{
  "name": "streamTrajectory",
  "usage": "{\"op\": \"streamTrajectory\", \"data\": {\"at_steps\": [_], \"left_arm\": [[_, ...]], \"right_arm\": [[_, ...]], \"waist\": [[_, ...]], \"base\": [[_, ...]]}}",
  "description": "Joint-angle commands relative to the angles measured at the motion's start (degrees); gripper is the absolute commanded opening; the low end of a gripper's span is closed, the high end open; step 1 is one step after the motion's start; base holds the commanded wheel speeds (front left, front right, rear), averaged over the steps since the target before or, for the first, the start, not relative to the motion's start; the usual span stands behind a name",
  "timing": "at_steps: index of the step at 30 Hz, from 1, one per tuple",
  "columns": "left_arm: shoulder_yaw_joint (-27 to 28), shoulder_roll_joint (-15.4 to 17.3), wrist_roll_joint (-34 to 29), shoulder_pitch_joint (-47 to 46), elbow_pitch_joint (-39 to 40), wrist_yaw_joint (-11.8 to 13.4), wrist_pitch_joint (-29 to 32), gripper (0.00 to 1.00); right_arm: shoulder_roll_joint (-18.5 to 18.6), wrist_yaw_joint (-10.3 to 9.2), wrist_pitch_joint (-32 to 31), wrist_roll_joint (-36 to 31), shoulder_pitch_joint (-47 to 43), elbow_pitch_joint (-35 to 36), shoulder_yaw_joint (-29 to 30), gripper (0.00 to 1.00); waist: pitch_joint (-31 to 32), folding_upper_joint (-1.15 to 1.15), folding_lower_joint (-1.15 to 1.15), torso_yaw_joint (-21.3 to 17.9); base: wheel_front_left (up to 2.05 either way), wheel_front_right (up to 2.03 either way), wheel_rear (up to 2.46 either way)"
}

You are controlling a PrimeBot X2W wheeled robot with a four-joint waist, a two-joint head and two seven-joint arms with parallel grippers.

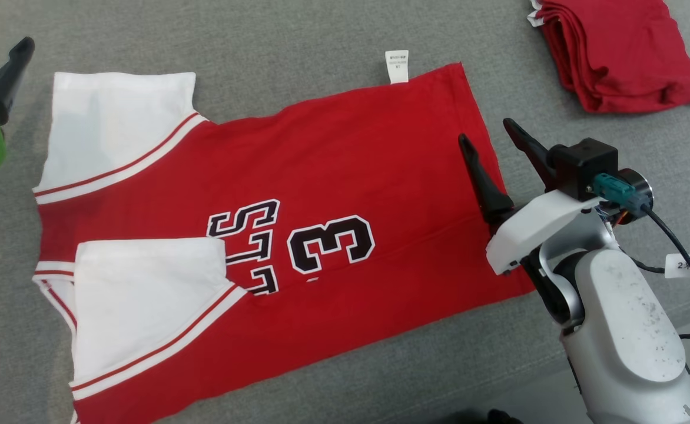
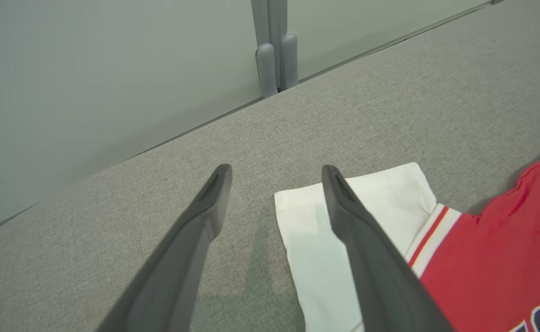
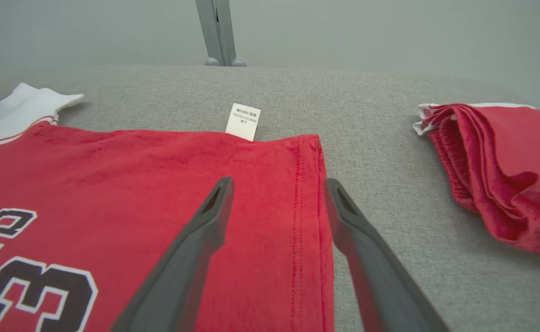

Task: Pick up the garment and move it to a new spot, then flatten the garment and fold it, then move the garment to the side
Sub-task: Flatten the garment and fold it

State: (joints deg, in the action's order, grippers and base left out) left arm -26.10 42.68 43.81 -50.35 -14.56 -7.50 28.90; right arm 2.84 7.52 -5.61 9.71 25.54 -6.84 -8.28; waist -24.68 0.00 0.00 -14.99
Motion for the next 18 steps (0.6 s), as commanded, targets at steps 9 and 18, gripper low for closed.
{"op": "streamTrajectory", "data": {"at_steps": [9,18], "left_arm": [[-2.76,2.9,1.63,-2.74,-5.09,0.01,1.77,1.0],[-3.22,3.21,3.4,-2.95,-7.3,0.34,4.61,1.0]], "right_arm": [[0.12,-0.07,2.61,1.38,3.45,-2.53,-1.42,1.0],[0.12,-0.07,3.68,1.71,5.15,-4.22,-1.98,1.0]], "waist": [[-8.26,0.0,0.0,-5.39],[-8.91,0.0,0.0,-5.15]], "base": [[0.0,0.0,0.0],[0.0,0.0,0.0]]}}
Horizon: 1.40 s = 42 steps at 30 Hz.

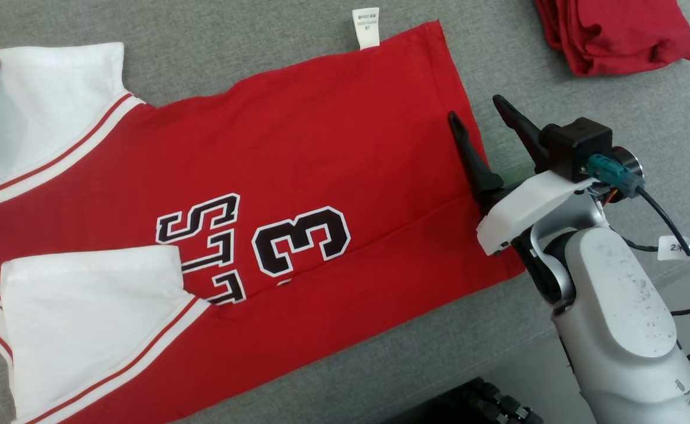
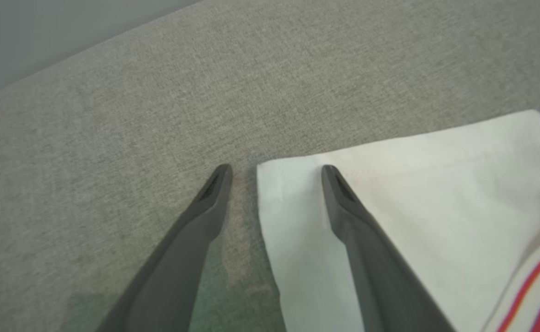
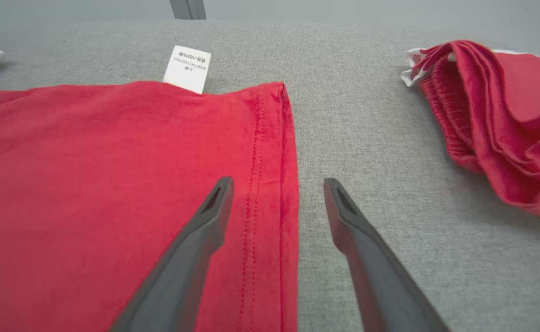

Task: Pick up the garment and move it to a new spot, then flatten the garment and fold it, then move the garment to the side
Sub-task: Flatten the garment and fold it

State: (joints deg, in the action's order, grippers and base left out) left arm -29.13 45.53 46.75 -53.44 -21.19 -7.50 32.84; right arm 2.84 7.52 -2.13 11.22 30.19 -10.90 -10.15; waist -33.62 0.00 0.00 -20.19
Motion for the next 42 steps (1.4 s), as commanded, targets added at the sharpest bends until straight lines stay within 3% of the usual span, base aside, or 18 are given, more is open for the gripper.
{"op": "streamTrajectory", "data": {"at_steps": [1,2,3,5,7,15,21,30,31,32,33,36,38,42], "left_arm": [[-0.2,0.23,0.92,0.24,-0.56,0.33,1.01,0.82],[-0.19,0.0,1.46,0.41,-0.26,0.31,1.44,0.61],[-0.26,-0.12,1.78,0.53,0.07,0.3,1.75,0.46],[-0.57,-0.34,2.05,0.65,1.03,0.27,2.14,0.28],[-0.86,-0.6,1.89,0.57,1.95,0.25,1.93,0.02],[-1.55,-2.57,-1.83,-1.73,3.35,1.13,-3.34,0.0],[-1.43,-4.33,-3.33,-2.56,4.38,1.04,-8.7,0.0],[-2.4,-5.88,-3.79,-1.47,7.01,0.64,-12.96,0.0],[-2.56,-6.04,-3.82,-1.38,7.2,0.6,-13.15,0.0],[-2.7,-6.16,-3.8,-1.33,7.23,0.68,-13.39,0.0],[-2.81,-6.25,-3.8,-1.29,7.24,0.66,-13.48,0.0],[-3.25,-6.74,-3.6,-1.41,7.24,0.59,-14.01,0.0],[-3.43,-6.98,-3.46,-1.65,7.13,0.51,-14.33,0.0],[-3.39,-7.14,-3.43,-2.28,6.55,0.46,-15.46,0.0]], "right_arm": [[0.13,-0.07,0.22,0.2,0.71,-0.24,-0.18,1.0],[0.12,-0.07,0.24,0.05,1.04,-0.24,-0.23,1.0],[0.12,-0.07,0.21,-0.13,1.32,-0.22,-0.21,1.0],[0.13,-0.07,0.07,-0.6,2.01,-0.27,-0.08,1.0],[0.12,-0.07,-0.23,-0.96,2.91,-0.42,0.02,1.0],[0.85,-0.07,-2.48,-3.49,9.83,-4.3,-0.12,1.0],[4.01,-0.07,-6.43,-4.19,15.5,-9.87,-1.0,1.0],[7.21,-0.07,-13.19,1.94,20.37,-17.64,-1.42,1.0],[7.38,-0.07,-13.92,3.29,20.91,-18.36,-1.57,0.72],[7.16,-0.07,-14.58,4.79,21.16,-18.98,-1.48,0.53],[6.91,-0.07,-15.39,6.33,21.21,-19.78,-0.96,0.42],[7.76,-0.07,-16.63,9.17,22.37,-21.33,-1.32,0.22],[8.45,-0.07,-16.56,9.75,22.99,-22.06,-2.22,0.01],[9.85,-0.08,-15.4,9.43,24.33,-22.91,-4.0,0.0]], "waist": [[0.04,0.0,0.0,0.1],[0.04,0.0,0.0,0.18],[0.02,0.0,0.0,0.25],[-0.03,0.0,0.0,0.43],[-0.13,0.0,0.0,0.62],[0.04,0.0,0.0,2.52],[0.8,0.0,0.0,5.62],[0.79,0.0,0.0,9.3],[0.78,0.0,0.0,9.53],[0.78,0.0,0.0,9.69],[0.78,0.0,0.0,9.82],[0.79,0.0,0.0,10.23],[0.83,0.0,0.0,10.42],[1.27,0.0,0.0,10.5]], "base": [[0.0,0.0,0.0],[0.0,0.0,0.0],[0.0,0.0,0.0],[0.0,0.0,0.0],[0.0,0.0,0.0],[0.0,0.0,0.0],[0.0,0.0,0.0],[0.0,0.0,0.0],[0.0,0.0,0.0],[0.0,0.0,0.0],[0.0,0.0,0.0],[0.0,0.0,0.0],[0.0,0.0,0.0],[0.0,0.0,0.0]]}}
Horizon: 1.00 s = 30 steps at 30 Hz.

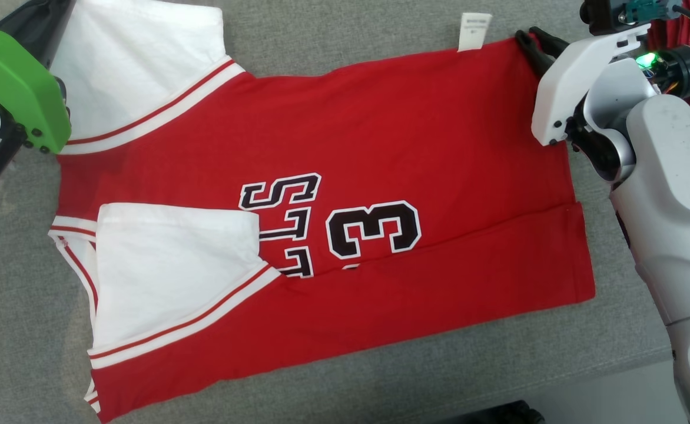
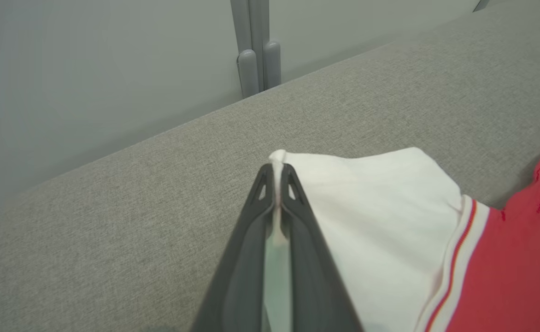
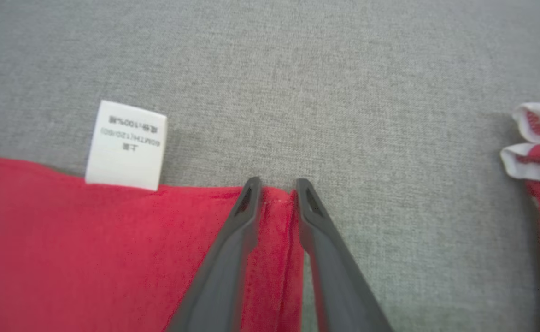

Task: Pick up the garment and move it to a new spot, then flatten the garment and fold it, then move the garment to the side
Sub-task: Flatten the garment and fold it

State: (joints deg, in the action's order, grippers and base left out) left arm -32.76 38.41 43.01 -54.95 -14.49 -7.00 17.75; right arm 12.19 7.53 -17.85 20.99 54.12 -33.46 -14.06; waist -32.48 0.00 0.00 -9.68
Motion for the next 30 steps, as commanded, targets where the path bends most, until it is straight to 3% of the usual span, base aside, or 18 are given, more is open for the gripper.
{"op": "streamTrajectory", "data": {"at_steps": [1,12,21,30], "left_arm": [[0.31,-0.06,0.23,-1.01,-0.39,-0.04,-0.83,0.0],[0.2,-1.65,1.02,-0.88,-3.34,-0.33,-5.52,0.0],[-0.68,-1.32,4.29,11.23,0.16,-0.39,-11.85,0.0],[-0.89,0.17,7.13,28.42,9.58,3.97,-16.95,0.0]], "right_arm": [[0.74,-0.08,0.9,-0.54,0.75,-0.54,-0.37,0.0],[1.28,-0.08,7.8,-1.85,1.66,-2.65,-1.72,0.0],[3.21,-0.08,13.24,1.05,-7.24,-0.24,-4.45,0.0],[5.48,-0.08,15.88,2.42,-21.57,7.11,-1.68,0.0]], "waist": [[0.38,0.0,0.0,-0.01],[4.91,0.0,0.0,0.59],[11.62,0.0,0.0,2.46],[17.98,0.0,0.0,4.34]], "base": [[0.0,0.0,0.0],[0.0,0.0,0.0],[0.0,0.0,0.0],[0.0,0.0,0.0]]}}
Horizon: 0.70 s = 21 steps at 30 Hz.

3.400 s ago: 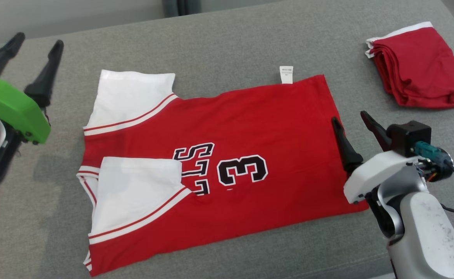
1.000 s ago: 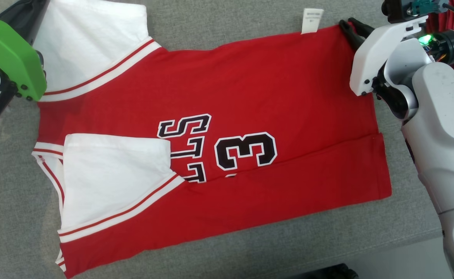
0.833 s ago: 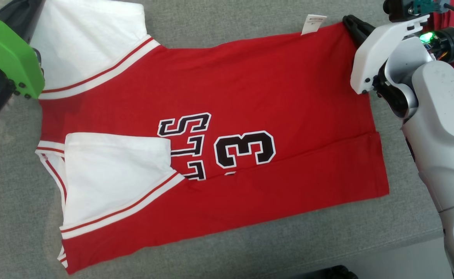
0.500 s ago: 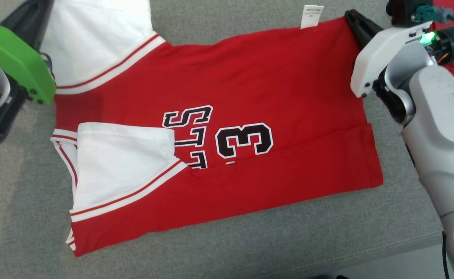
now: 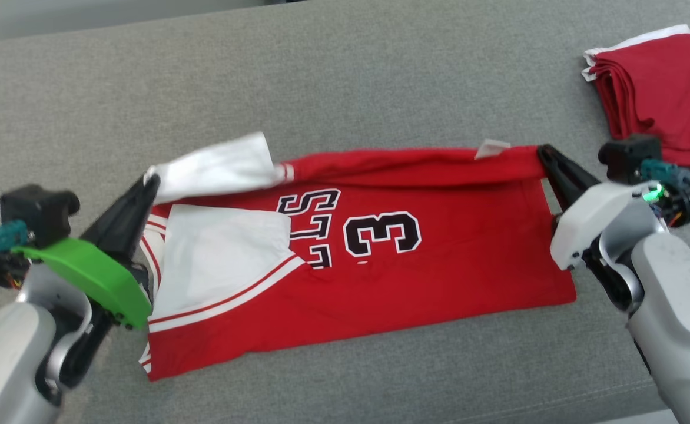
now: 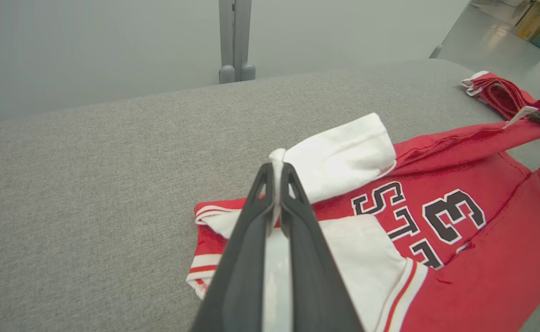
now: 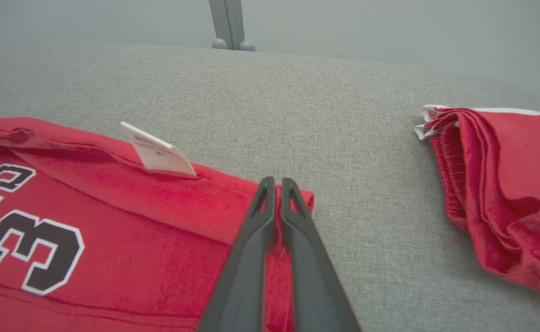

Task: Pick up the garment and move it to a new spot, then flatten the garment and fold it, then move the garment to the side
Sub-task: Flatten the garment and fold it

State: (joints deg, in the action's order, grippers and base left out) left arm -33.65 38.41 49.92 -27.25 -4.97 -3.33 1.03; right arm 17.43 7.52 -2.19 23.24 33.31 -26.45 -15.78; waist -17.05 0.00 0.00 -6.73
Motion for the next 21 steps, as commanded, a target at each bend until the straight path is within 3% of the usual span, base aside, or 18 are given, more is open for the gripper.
{"op": "streamTrajectory", "data": {"at_steps": [1,7,15,16,17,18,19,20,21], "left_arm": [[-0.08,0.25,0.6,2.64,0.88,0.96,-0.71,0.0],[-0.41,-0.8,2.51,10.66,2.29,3.37,-3.47,0.0],[-1.84,-2.93,3.4,15.77,0.15,3.75,-5.72,0.0],[-2.07,-3.31,3.6,16.18,-0.29,3.66,-5.98,0.0],[-2.16,-3.72,3.89,16.48,-0.75,3.64,-6.24,0.0],[-2.2,-4.2,3.94,16.73,-1.36,3.7,-6.7,0.0],[-2.19,-4.52,3.78,16.83,-1.76,3.85,-7.26,0.19],[-2.04,-4.91,3.43,17.02,-2.34,4.22,-8.23,0.64],[-1.95,-5.34,3.38,17.29,-2.82,4.44,-8.87,1.0]], "right_arm": [[0.31,-0.07,0.2,-0.1,-2.47,1.09,0.81,0.0],[-1.28,-0.07,-0.26,-2.3,-9.98,4.73,5.32,0.0],[-4.13,-0.07,-0.68,-5.86,-15.2,6.54,8.8,0.0],[-4.5,-0.07,-0.58,-6.3,-15.65,6.52,9.11,0.06],[-4.83,-0.07,-0.45,-6.67,-16.04,6.48,9.35,0.22],[-5.31,-0.07,-0.11,-7.04,-16.48,6.38,9.99,0.45],[-5.61,-0.07,0.28,-7.46,-16.76,6.39,10.46,1.0],[-6.15,-0.07,0.62,-7.8,-17.18,6.34,11.13,1.0],[-6.62,-0.07,0.99,-8.09,-17.56,6.37,11.6,1.0]], "waist": [[3.06,0.0,0.0,1.5],[4.94,0.0,0.0,1.56],[5.96,0.0,0.0,1.37],[6.07,0.0,0.0,1.37],[6.17,0.0,0.0,1.35],[6.31,0.0,0.0,1.3],[6.43,0.0,0.0,1.29],[6.59,0.0,0.0,1.28],[6.73,0.0,0.0,1.27]], "base": [[0.0,0.0,0.0],[0.0,0.0,0.0],[0.0,0.0,0.0],[0.0,0.0,0.0],[0.0,0.0,0.0],[0.0,0.0,0.0],[0.0,0.0,0.0],[0.0,0.0,0.0],[0.0,0.0,0.0]]}}
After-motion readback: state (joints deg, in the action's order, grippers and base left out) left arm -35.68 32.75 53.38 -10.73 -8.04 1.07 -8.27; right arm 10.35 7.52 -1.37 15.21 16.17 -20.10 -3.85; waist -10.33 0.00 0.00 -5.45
